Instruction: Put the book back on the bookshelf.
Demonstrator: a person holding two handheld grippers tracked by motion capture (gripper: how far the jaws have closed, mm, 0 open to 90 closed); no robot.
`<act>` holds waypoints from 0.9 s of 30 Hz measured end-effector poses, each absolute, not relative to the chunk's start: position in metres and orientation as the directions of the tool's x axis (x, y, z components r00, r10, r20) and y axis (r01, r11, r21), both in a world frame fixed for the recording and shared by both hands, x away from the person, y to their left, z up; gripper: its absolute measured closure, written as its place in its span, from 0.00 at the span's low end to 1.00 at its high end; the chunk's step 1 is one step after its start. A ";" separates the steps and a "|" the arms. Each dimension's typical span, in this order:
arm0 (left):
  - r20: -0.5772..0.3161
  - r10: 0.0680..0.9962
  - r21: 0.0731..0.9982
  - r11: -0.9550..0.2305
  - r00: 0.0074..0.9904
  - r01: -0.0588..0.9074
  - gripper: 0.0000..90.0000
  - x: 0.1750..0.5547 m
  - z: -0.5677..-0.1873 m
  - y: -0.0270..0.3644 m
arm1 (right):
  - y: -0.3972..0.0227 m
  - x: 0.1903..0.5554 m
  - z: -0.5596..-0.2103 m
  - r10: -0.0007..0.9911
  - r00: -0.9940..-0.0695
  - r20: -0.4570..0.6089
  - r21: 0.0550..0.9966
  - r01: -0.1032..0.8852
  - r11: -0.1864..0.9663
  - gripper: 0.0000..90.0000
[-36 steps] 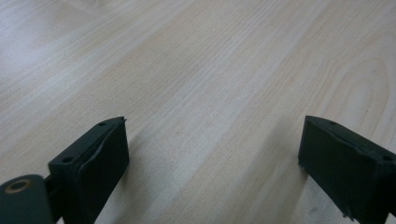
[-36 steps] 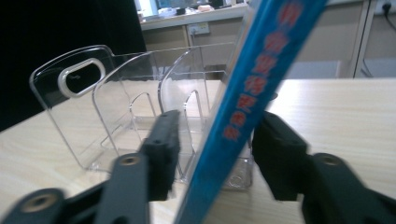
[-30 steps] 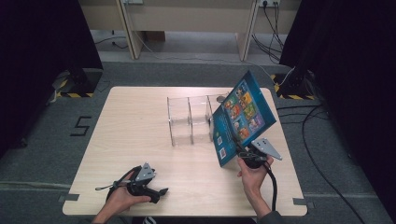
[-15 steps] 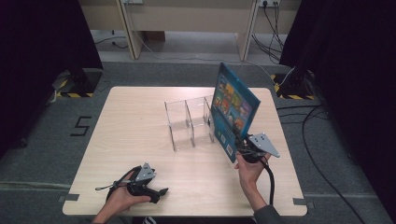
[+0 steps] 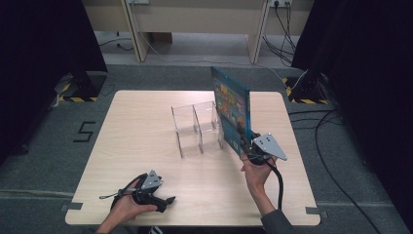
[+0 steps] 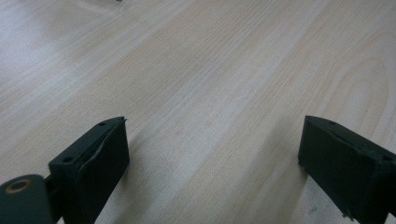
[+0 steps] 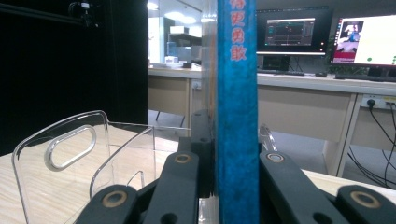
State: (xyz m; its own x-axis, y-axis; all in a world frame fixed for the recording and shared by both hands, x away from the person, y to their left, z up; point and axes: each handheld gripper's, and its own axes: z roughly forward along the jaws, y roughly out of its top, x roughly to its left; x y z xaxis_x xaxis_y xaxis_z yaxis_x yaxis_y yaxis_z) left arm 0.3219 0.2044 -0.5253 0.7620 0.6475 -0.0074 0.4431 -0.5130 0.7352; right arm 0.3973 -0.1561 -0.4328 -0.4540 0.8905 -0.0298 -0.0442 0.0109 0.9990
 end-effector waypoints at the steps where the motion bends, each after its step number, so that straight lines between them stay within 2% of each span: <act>1: -0.007 0.648 0.735 -0.513 0.762 0.443 0.09 0.322 -0.525 0.204 | -0.156 0.397 -0.433 0.891 -0.454 -0.030 0.999 -0.044 0.011 0.92; 5: -0.008 0.648 0.736 -0.512 0.762 0.443 0.09 0.322 -0.525 0.204 | -0.160 0.401 -0.430 0.894 -0.449 0.009 0.999 -0.042 -0.031 0.92; 11: -0.008 0.648 0.737 -0.511 0.762 0.443 0.09 0.322 -0.526 0.204 | -0.163 0.408 -0.425 0.903 -0.429 0.007 0.997 -0.070 -0.041 0.92; 17: -0.008 0.648 0.737 -0.511 0.761 0.443 0.09 0.322 -0.526 0.205 | -0.157 0.420 -0.427 0.918 -0.396 -0.035 0.995 -0.104 -0.007 0.92; 27: -0.006 0.642 0.737 -0.515 0.767 0.437 0.09 0.321 -0.526 0.205 | -0.148 0.432 -0.437 0.918 -0.392 -0.058 0.991 -0.130 0.007 0.92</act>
